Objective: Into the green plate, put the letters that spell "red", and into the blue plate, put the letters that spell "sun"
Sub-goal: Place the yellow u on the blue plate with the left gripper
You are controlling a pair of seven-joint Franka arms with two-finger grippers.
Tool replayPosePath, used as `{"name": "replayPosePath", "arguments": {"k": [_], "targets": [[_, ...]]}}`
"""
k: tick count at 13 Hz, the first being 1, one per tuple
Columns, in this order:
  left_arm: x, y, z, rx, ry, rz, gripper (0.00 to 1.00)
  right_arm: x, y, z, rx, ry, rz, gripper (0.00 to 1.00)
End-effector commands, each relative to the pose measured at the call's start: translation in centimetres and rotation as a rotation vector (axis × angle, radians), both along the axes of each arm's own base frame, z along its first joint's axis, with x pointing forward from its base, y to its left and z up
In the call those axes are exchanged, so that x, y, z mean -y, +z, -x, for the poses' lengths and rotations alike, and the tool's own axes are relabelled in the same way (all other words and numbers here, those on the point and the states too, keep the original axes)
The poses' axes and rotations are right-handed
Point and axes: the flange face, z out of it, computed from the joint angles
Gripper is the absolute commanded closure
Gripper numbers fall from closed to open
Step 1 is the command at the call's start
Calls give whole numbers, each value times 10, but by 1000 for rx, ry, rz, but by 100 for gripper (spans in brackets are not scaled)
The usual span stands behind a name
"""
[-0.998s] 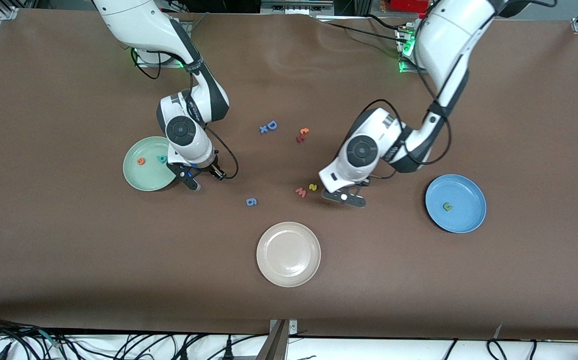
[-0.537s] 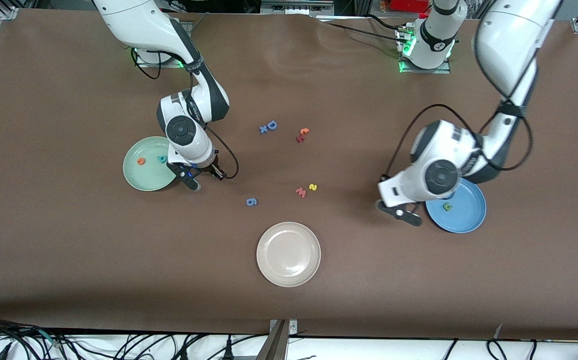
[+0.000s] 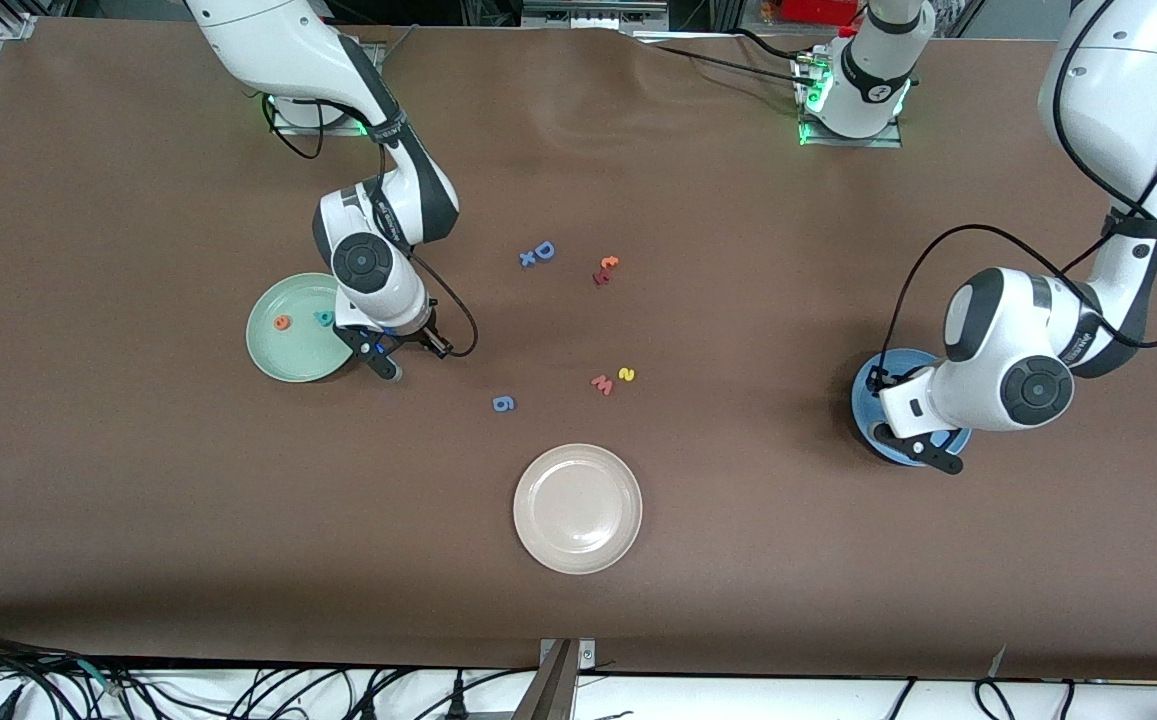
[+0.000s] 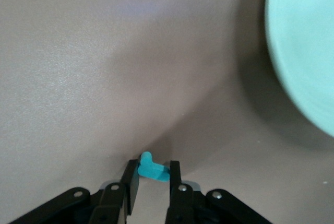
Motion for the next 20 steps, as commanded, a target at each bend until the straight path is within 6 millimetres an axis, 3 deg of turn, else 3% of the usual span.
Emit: {"name": "replayPosePath", "arguments": {"k": [1,3,6,7,9,11,13,14,15,16,17,19,20], "targets": [[-12,-21,-3,8,-14,-16,70,31,33,-11,-41,74,0,76],[-20,-36,-3,1,0,-6,68,63,51,-19,-80,155,4,76],[-20,-36,-3,5,5,-7,45,119,73,-31,-118,266,-4,76],[-20,-35,-3,5,6,-6,39,135,73,-33,-123,291,-5,75],[-2,-21,-4,9,10,-9,38,154,67,-36,-126,319,0,75],[42,2,2,0,41,-24,38,168,56,-41,-112,328,6,75],[96,16,10,10,98,-12,31,175,33,-41,-90,352,25,75],[119,22,15,13,121,-5,27,176,30,-40,-90,352,27,74],[145,27,21,17,128,4,23,177,26,-38,-98,352,30,58],[169,29,28,17,138,2,20,181,23,-39,-106,346,32,13],[195,29,37,20,154,-12,18,181,24,-39,-107,343,30,0],[243,30,56,36,213,-50,13,179,29,-39,-108,344,27,0],[256,29,61,37,241,-55,11,178,36,-40,-100,344,19,0]]}}
